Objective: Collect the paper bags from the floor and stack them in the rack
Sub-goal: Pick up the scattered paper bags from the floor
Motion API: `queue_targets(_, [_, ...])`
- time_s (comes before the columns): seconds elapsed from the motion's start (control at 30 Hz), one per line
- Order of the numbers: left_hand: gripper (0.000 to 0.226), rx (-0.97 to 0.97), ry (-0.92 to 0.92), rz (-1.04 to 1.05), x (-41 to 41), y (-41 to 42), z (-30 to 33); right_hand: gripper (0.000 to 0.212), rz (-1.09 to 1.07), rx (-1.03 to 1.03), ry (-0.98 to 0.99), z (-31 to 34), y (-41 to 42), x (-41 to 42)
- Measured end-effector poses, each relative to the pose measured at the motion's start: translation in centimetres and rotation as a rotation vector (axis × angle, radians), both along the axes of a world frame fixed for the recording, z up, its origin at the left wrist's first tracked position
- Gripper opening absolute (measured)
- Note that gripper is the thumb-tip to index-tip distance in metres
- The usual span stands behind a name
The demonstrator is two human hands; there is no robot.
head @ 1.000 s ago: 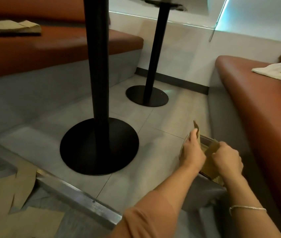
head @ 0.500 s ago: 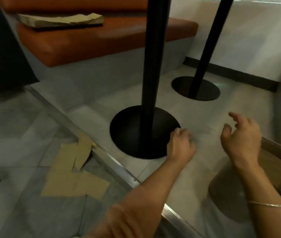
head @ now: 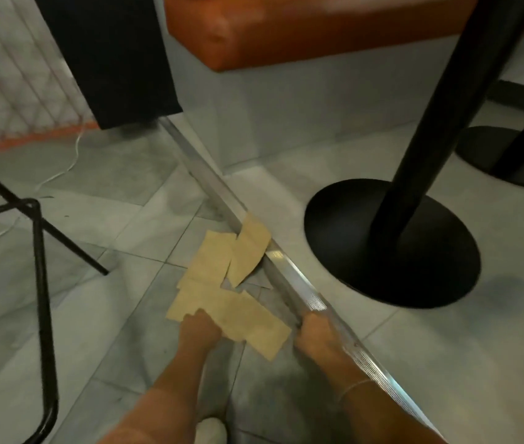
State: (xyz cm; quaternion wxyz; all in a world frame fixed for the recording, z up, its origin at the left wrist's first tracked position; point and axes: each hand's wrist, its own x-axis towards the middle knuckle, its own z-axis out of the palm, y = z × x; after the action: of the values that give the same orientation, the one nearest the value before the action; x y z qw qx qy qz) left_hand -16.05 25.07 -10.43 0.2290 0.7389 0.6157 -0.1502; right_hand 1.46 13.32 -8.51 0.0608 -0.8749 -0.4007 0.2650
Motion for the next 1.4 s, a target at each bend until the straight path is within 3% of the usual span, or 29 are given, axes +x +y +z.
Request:
queue_targets(0.1, [0.046, -0.024, 0.019, 0.114, -2.4, 3.0, -3.8, 0.043, 0.000, -0.079, 0.063, -4.2, 1.8, -0.8])
queue_targets(0.23, [0.041, 0.040, 0.061, 0.117, -3.8, 6.3, -7.1, 0.055, 0.066, -0.032, 0.021, -8.8, 4.3, -1.0])
queue_targets(0.33, [0.047, 0.112, 0.088, 0.045, -3.8, 8.3, -8.9, 0.053, -0.005, -0.086, 0.062, -12.3, 5.2, -1.6])
queue_targets(0.47, [0.060, 0.090, 0.032, 0.167, -2.9, 9.7, -10.4, 0.063, -0.193, -0.090, 0.084, -13.0, 5.7, -1.4])
queue_targets(0.6, [0.076, 0.034, -0.028, 0.362, -2.4, 10.9, -10.8, 0.039, -0.208, -0.104, 0.153, -13.6, 6.1, -0.3])
queue_targets(0.7, [0.068, 0.005, -0.210, 0.503, -1.7, 10.2, -9.9, 0.034, -0.163, -0.163, 0.176, -12.8, 5.9, -0.6])
queue_targets(0.8, [0.061, 0.060, -0.315, 0.517, -1.1, 8.3, -8.6, 0.024, -0.182, -0.085, 0.176, -11.3, 5.1, -0.8])
queue_targets(0.93, [0.036, 0.182, -0.528, 0.485, 0.1, 6.0, -4.6, 0.011, -0.188, 0.133, 0.192, -6.9, 3.4, -0.4])
queue_targets(1.13, [0.028, 0.333, -0.943, 0.420, 6.5, 3.2, 8.7, 0.012, -0.298, 0.465, 0.120, 6.0, -0.5, 3.2])
queue_targets(1.23, [0.011, 0.263, -1.177, 0.287, 11.5, 0.9, 15.8, 0.009, -0.393, 0.640, -0.051, 12.7, -4.2, 6.7])
queue_targets(1.4, [0.024, 0.004, -1.509, -0.055, 19.4, -7.8, 26.2, 0.035, -0.614, 0.735, -0.404, 23.4, -13.7, 12.5])
